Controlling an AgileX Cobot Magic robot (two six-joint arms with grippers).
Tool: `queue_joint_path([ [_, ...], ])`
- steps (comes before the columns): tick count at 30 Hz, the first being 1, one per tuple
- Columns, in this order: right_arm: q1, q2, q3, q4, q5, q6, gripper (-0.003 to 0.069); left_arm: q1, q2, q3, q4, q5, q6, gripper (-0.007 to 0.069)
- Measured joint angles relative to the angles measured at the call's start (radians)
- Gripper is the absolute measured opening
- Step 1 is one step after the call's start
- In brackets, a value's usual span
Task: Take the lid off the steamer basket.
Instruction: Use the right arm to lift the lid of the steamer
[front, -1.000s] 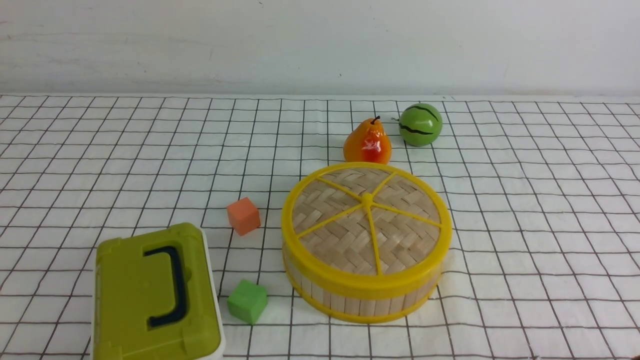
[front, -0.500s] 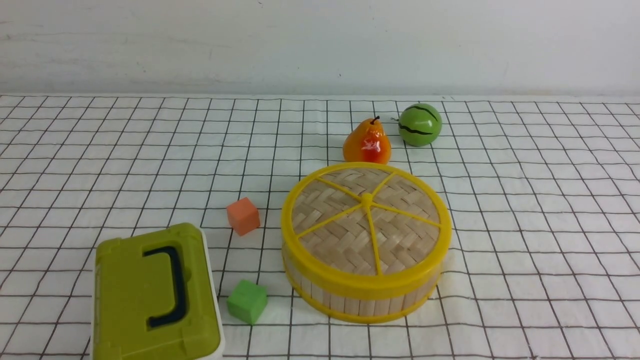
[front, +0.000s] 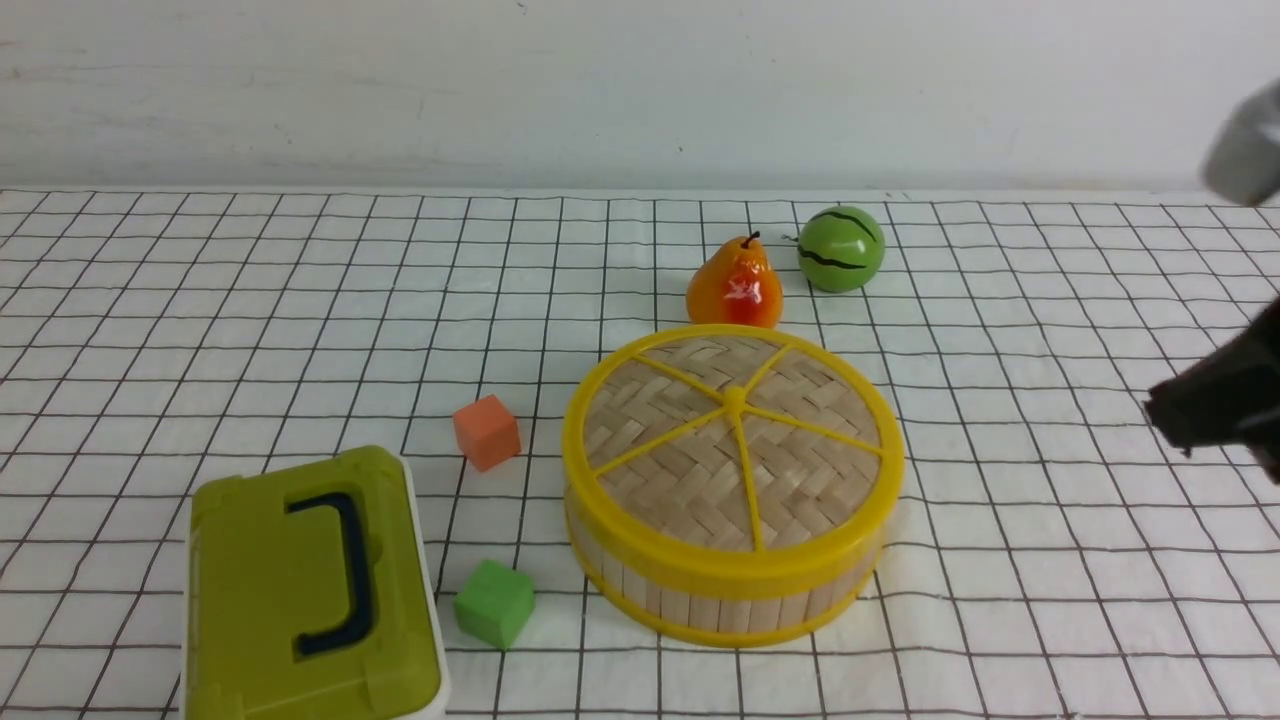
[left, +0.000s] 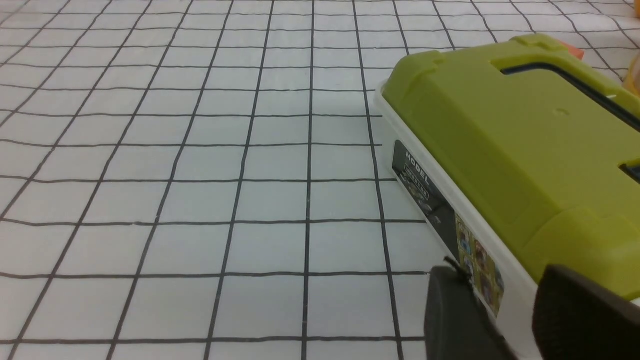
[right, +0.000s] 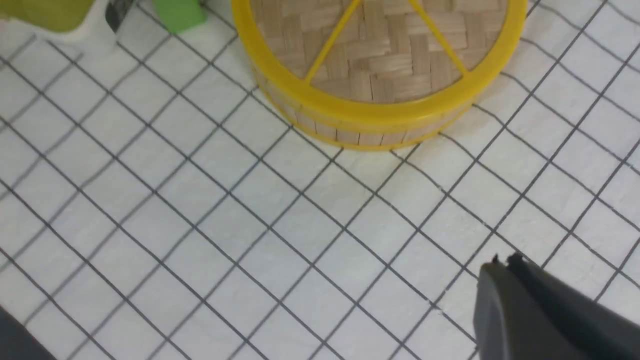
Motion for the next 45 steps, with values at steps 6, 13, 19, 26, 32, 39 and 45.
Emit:
queue_joint_path([
  [6, 0.152, 0.259, -0.230, -0.150, 0.035, 0.108, -0.0011, 0.000, 0.000, 0.000, 0.000, 0.000, 0.000, 0.0239],
  [13, 0.213, 0.506, -0.434, -0.140, 0.050, 0.132, 0.0025, 0.000, 0.000, 0.000, 0.000, 0.000, 0.000, 0.0239],
  [19, 0.249, 0.710, -0.592, -0.123, 0.046, 0.165, 0.0202, 0.000, 0.000, 0.000, 0.000, 0.000, 0.000, 0.0239],
  [26, 0.247, 0.861, -0.707, -0.128, -0.012, 0.251, 0.0416, 0.000, 0.000, 0.000, 0.000, 0.000, 0.000, 0.0239],
  [32, 0.247, 0.924, -0.713, -0.129, -0.047, 0.263, 0.0385, 0.000, 0.000, 0.000, 0.000, 0.000, 0.000, 0.0240],
  [39, 0.247, 0.939, -0.715, -0.133, -0.033, 0.264, 0.0228, 0.000, 0.000, 0.000, 0.000, 0.000, 0.000, 0.0239],
  [45, 0.247, 0.931, -0.719, -0.133, -0.026, 0.264, 0.0105, 0.000, 0.000, 0.000, 0.000, 0.000, 0.000, 0.0239],
])
